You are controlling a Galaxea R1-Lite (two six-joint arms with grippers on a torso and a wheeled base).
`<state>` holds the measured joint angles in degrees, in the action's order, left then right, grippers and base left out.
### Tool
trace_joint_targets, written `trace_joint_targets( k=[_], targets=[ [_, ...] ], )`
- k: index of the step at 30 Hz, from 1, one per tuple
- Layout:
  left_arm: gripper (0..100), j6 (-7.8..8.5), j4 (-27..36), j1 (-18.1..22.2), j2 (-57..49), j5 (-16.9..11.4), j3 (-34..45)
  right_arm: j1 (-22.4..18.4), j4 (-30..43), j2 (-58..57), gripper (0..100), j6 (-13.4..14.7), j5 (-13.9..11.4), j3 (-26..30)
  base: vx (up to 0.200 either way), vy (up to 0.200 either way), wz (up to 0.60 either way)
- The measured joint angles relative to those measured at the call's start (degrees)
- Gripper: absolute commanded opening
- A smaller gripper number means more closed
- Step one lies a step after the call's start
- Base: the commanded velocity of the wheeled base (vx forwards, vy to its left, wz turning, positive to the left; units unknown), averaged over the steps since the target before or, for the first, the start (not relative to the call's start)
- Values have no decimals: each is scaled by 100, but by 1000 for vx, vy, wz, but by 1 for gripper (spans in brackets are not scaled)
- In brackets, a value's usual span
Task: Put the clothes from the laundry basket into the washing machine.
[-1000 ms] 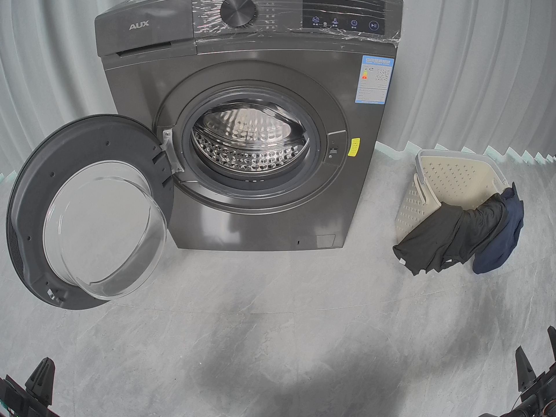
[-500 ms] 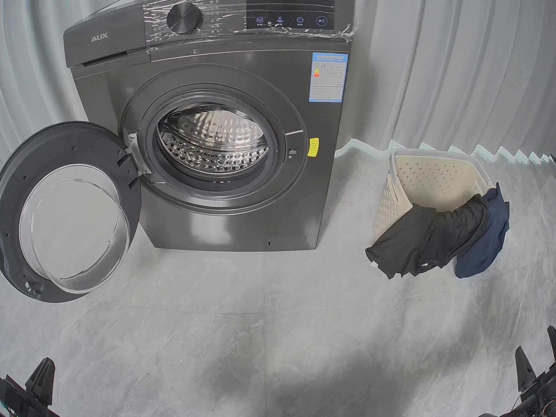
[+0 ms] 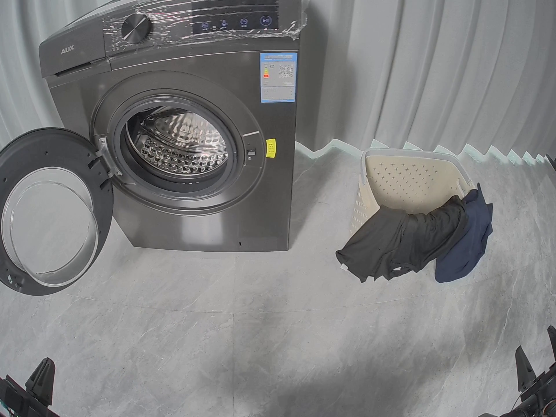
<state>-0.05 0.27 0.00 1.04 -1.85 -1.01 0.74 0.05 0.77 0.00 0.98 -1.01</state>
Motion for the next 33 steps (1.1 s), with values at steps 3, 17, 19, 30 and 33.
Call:
trace_joint_targets(
  k=[3,17,19,30,33],
  targets=[
    [0,0,-2,0,0,0,0,5,9,0,100,0,0,0,0,-200,0],
    [0,-6,-2,0,0,-2,0,5,9,5,100,0,2,0,29,-43,0],
    [0,-9,2,-2,0,2,0,-1,5,7,100,0,-2,0,200,0,0],
    [0,-5,-2,0,0,0,0,0,5,7,100,0,0,0,91,0,0],
    [0,-5,0,0,0,2,0,0,5,9,100,0,0,0,0,0,0]
  ],
)
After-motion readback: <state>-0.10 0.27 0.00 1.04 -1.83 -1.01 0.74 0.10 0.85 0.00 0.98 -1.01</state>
